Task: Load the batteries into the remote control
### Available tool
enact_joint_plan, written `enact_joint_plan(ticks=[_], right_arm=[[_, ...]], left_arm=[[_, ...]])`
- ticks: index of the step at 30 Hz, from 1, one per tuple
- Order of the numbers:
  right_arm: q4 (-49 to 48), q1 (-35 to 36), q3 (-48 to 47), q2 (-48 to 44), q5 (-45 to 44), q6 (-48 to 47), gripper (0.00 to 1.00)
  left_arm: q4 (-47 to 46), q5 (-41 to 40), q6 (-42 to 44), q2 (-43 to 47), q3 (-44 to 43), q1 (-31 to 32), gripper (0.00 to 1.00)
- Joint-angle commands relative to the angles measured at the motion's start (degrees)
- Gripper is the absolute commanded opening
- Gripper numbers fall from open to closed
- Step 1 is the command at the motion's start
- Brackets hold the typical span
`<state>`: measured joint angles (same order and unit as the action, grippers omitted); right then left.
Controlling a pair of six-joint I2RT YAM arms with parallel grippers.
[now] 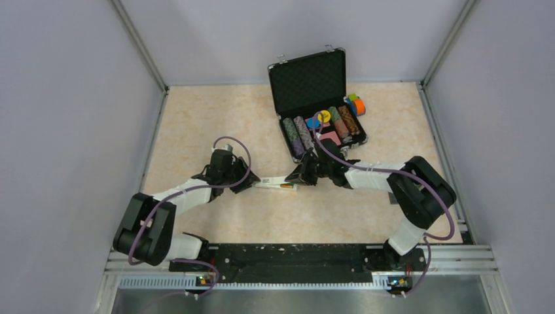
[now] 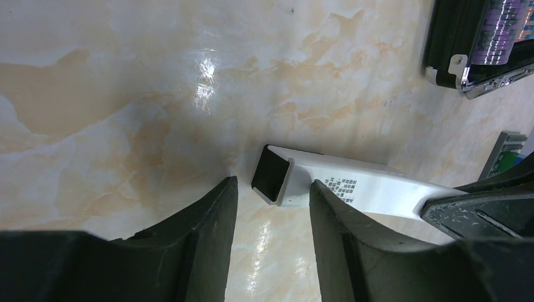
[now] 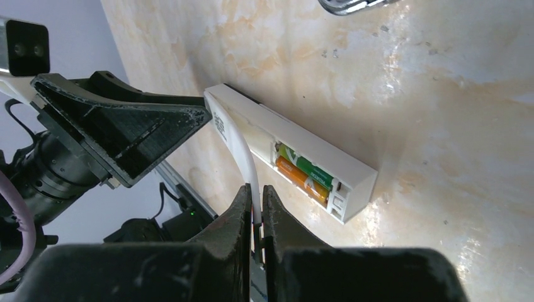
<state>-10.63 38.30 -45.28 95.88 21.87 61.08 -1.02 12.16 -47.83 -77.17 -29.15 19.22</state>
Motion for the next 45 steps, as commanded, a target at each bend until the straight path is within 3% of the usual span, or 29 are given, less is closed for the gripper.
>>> enact_joint_plan(ticks=[1, 15, 24, 45], right_arm=[[3.8, 0.6, 2.1, -0.9, -4.4, -1.3, 0.0], [5.0, 0.9, 2.0, 0.9, -5.1, 0.2, 0.0], [6.5, 0.9, 2.1, 1.1, -6.0, 0.6, 0.0], [9.8, 0.9, 0.0, 0.4, -6.3, 0.0, 0.27]], left_arm=[[-2.2, 0.1, 1.3, -0.3, -1.1, -0.2, 0.51], [-1.3, 0.1, 1.6, -1.9, -1.9, -0.2, 0.51], [3.5, 1.0, 4.0, -5.3, -3.5, -0.1, 0.45], [5.5, -0.2, 7.7, -7.8, -1.7, -0.1, 0.4]])
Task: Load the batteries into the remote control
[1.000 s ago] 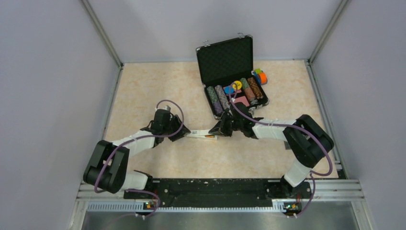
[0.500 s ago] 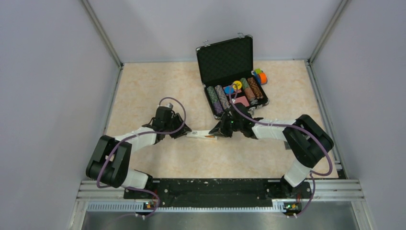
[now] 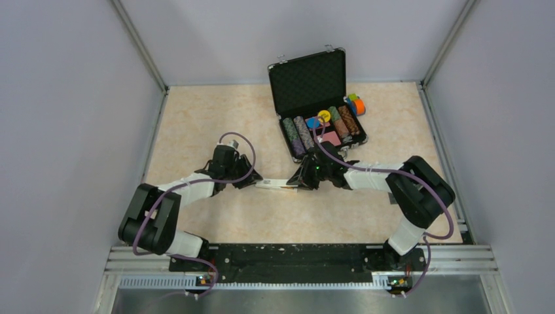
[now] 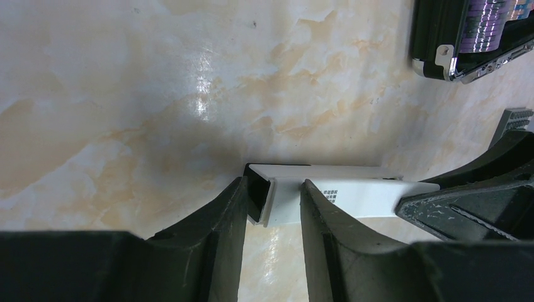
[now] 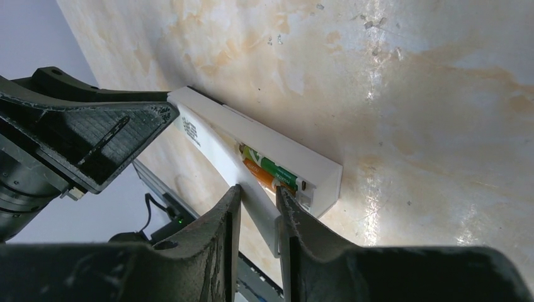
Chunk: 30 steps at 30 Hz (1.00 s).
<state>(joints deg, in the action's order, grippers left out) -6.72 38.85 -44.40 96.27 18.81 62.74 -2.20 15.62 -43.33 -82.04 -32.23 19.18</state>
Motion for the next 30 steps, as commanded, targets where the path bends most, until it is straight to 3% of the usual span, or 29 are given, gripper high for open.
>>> enact_joint_plan(ticks=[1, 10, 23, 30], right_arm=[[6.0, 0.3, -1.1, -0.3, -3.2, -1.6, 0.27], [8.8, 0.1, -2.6, -2.2, -2.9, -1.8, 0.42], [11.8, -0.8, -3.1, -5.2, -2.2, -4.0, 0.43], [12.2, -0.7, -7.7, -7.3, 2.6, -13.9, 0.44]], left_arm=[[6.7, -3.7, 3.3, -3.0, 1.4, 0.0, 0.39], [6.7, -4.4, 3.9, -4.3, 1.5, -0.1, 0.39], [6.4, -4.0, 4.4, -4.8, 1.6, 0.0, 0.39], [9.5, -5.9, 3.4, -1.1, -0.9, 0.0, 0.39]])
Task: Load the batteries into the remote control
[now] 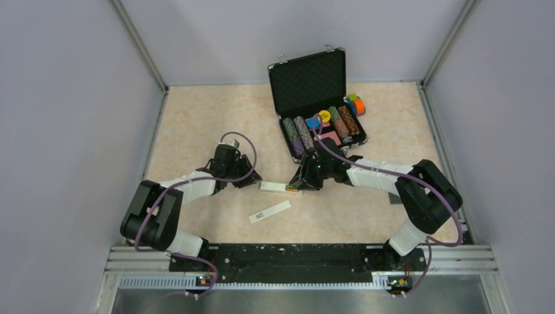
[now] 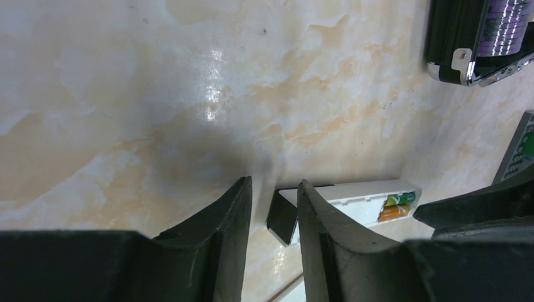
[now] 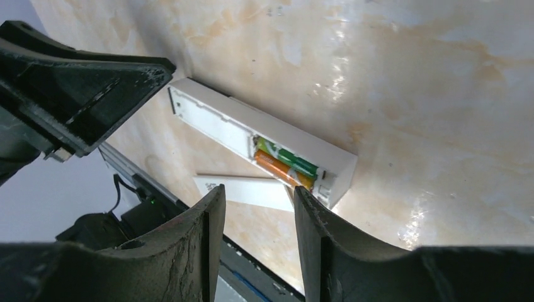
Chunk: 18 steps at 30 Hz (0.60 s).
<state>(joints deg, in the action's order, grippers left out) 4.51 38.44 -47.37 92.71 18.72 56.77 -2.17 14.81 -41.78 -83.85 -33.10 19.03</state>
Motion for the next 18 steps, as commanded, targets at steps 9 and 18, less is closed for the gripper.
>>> enact_joint_plan(ticks=[9, 18], right_arm=[[14.4, 9.7, -19.8, 1.8, 7.8, -47.6, 0.49], [17.7, 18.1, -22.5, 8.9, 3.4, -72.2, 0.54]], left_arm=[[18.2, -12.4, 0.7, 12.4, -4.5, -0.9, 0.43], [28.0, -10.5, 2.3, 23.3, -8.5, -15.3, 0.51]])
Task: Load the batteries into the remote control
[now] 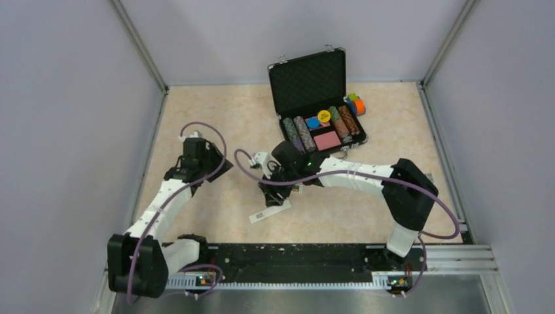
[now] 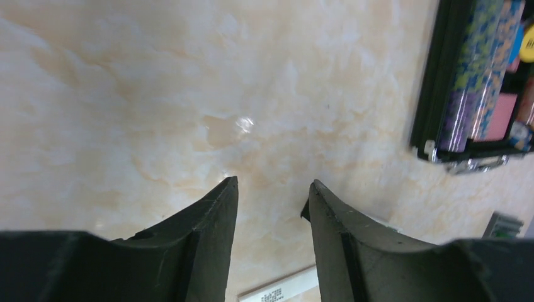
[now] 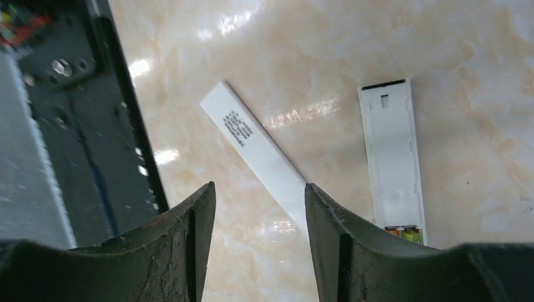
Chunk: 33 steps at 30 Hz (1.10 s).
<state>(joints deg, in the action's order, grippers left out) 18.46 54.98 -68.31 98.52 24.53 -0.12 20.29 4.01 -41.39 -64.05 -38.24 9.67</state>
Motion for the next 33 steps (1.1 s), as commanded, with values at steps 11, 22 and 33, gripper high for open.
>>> enact_joint_plan(ticks=[11, 22, 33], right_arm=[[1.7, 6.2, -1.1, 7.6, -5.9, -29.8, 0.56], [0.6, 8.2, -0.4, 10.3, -10.9, -36.0, 0.57], [4.5, 9.9, -1.1, 13.1, -11.9, -38.9, 0.48]], left_arm=[[10.7, 9.7, 2.9, 3.1, -9.6, -21.7, 0.52], [8.2, 14.7, 2.4, 0.8, -9.8, -25.5, 0.52], [5.7, 17.5, 2.4, -1.2, -9.1, -27.1, 0.51]])
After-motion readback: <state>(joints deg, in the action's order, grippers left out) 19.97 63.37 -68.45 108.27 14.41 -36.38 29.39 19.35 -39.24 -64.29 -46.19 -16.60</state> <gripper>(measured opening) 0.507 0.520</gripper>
